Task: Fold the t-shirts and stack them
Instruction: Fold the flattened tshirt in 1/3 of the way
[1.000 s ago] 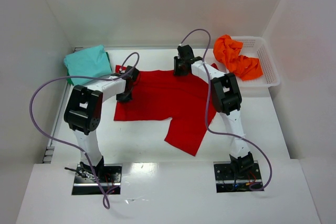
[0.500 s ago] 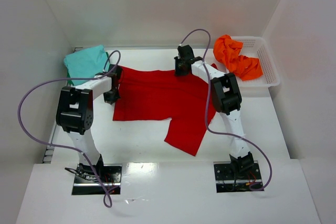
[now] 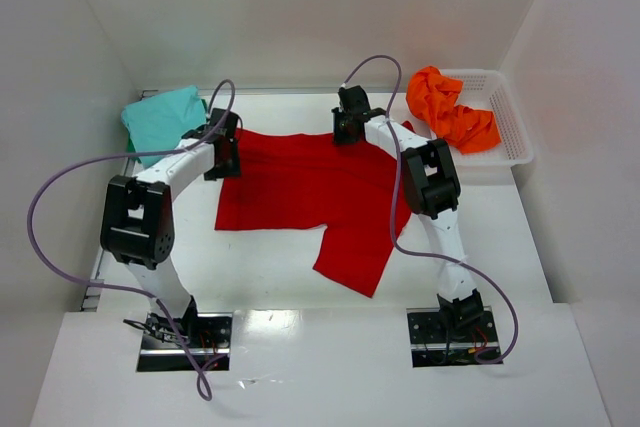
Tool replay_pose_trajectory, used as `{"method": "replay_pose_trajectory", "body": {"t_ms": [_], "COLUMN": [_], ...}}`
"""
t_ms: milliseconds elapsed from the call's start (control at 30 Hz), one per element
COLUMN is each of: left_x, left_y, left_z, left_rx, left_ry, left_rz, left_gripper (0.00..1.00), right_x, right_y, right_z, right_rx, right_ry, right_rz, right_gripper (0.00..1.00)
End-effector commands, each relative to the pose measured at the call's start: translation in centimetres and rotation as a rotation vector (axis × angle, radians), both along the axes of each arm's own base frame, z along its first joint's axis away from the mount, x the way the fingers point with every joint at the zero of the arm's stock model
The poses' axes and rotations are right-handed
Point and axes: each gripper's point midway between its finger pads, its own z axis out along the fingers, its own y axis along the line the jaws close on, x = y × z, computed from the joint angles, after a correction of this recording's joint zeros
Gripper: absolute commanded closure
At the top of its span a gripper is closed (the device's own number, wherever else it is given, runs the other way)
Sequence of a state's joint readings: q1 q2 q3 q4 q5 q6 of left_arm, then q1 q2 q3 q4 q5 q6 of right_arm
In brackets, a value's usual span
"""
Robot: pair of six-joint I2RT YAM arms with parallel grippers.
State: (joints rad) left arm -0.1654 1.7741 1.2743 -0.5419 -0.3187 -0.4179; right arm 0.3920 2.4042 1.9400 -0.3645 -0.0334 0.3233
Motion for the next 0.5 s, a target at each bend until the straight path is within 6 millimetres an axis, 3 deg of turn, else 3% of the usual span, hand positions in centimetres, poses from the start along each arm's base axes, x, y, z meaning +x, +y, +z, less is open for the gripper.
{"method": "replay_pose_trajectory", "body": {"t_ms": [0, 33, 167, 233, 467], "left_x": [0.6, 0.5, -0.1, -0.3, -1.3], "left_y": [-1.6, -2.6, -3.1, -3.1, -2.0], "left_z": [0.4, 0.0, -1.5, -2.8, -4.8], "left_rx": [0.003, 0.005, 0.056, 0.084, 0.189], "left_ry": [-0.011, -0.002, 0.03, 0.062, 0.131], "left_rz": [-0.053, -0.079, -0.078, -0.08, -0.069], "left_gripper": [0.44, 0.42, 0.42, 0.42, 0.44], "right_x": [0.6, 0.6, 0.8, 0.8, 0.4], "right_y": [-0.5, -0.5, -1.0, -1.0, -1.3], "right_z": [-1.2, -1.2, -1.2, -1.2, -1.9], "right_rx": [-0.021, -0.021, -0.021, -0.021, -0.04], "right_ry": [0.004, 0.004, 0.004, 0.004, 0.016], "right_rz": [-0.007, -0.007, -0.016, -0.016, -0.001], "right_gripper": [0.78, 0.78, 0.78, 0.78, 0.78]}}
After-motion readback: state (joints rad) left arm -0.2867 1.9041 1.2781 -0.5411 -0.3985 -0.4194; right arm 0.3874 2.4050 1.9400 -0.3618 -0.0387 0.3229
